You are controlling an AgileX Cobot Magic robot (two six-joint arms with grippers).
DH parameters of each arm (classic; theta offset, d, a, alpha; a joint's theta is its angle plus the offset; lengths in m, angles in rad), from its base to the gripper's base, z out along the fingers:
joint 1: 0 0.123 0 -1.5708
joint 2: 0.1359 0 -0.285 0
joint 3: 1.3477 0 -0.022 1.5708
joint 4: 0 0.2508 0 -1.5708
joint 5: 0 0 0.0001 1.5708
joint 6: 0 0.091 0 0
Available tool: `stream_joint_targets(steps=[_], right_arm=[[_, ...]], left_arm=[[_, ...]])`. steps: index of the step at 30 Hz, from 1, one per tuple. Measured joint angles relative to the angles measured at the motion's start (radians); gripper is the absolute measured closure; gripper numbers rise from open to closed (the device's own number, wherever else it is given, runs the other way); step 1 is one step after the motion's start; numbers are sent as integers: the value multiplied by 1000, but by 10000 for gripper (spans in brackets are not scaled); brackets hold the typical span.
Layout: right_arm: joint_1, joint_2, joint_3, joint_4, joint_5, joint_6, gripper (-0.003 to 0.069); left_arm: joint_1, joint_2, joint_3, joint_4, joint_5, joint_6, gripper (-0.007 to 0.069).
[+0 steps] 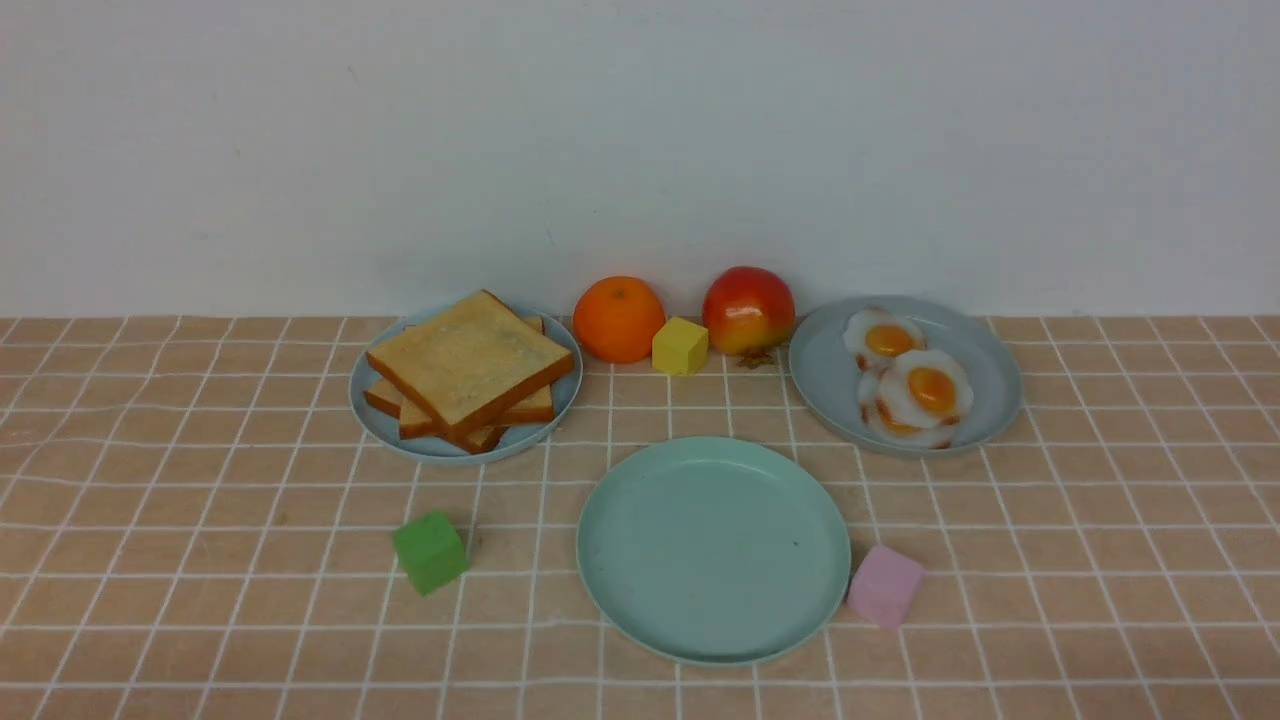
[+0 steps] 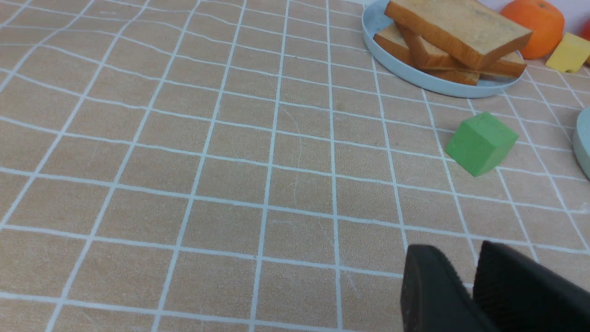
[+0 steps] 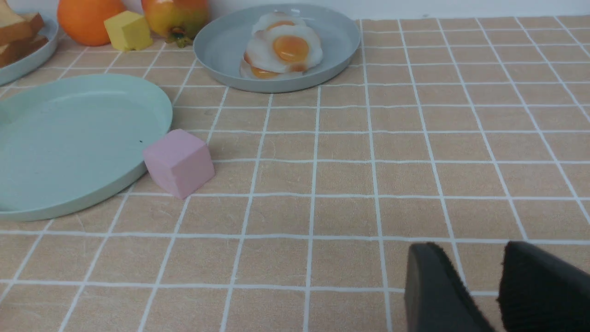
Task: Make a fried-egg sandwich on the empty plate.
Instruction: Use the left arm to grab a slice of bread
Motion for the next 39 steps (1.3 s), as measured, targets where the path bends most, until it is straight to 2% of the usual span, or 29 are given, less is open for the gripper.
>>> stream_joint_targets(steps=[8, 12, 16, 17, 18, 19, 21, 24, 28, 32, 33, 34, 36, 39], right_arm=[[0, 0, 0, 0, 0, 0, 419], [0, 0, 0, 0, 0, 0, 419], [0, 0, 0, 0, 0, 0, 419], [0, 0, 0, 0, 0, 0, 419], [0, 0, 0, 0, 0, 0, 419], [0, 0, 0, 0, 0, 0, 419], [0, 0, 0, 0, 0, 0, 419], [0, 0, 0, 0, 0, 0, 419], [0, 0, 0, 0, 0, 0, 419], [0, 0, 0, 0, 0, 0, 419], [0, 0, 0, 0, 0, 0, 419], [0, 0, 0, 0, 0, 0, 419], [0, 0, 0, 0, -1, 0, 419], [0, 0, 3, 3, -32, 8, 419]], left_arm=[[0, 0, 0, 5, -9, 0, 452], [0, 0, 0, -32, -100, -38, 449], [0, 0, 0, -269, -297, -232, 445], [0, 0, 0, -281, -305, -241, 444], [0, 0, 0, -390, -374, -308, 442], [0, 0, 0, -390, -374, -308, 442], [0, 0, 0, -476, -454, -346, 441], [0, 0, -20, -505, -423, -350, 451], [0, 75, -159, -446, -277, -272, 537], [0, 258, -339, -378, -96, -86, 638], [0, 334, -395, -372, -7, -4, 638], [0, 347, -418, -370, 26, 11, 638], [-14, 520, -560, -378, 229, 172, 638], [-83, 697, -684, -410, 403, 285, 638]])
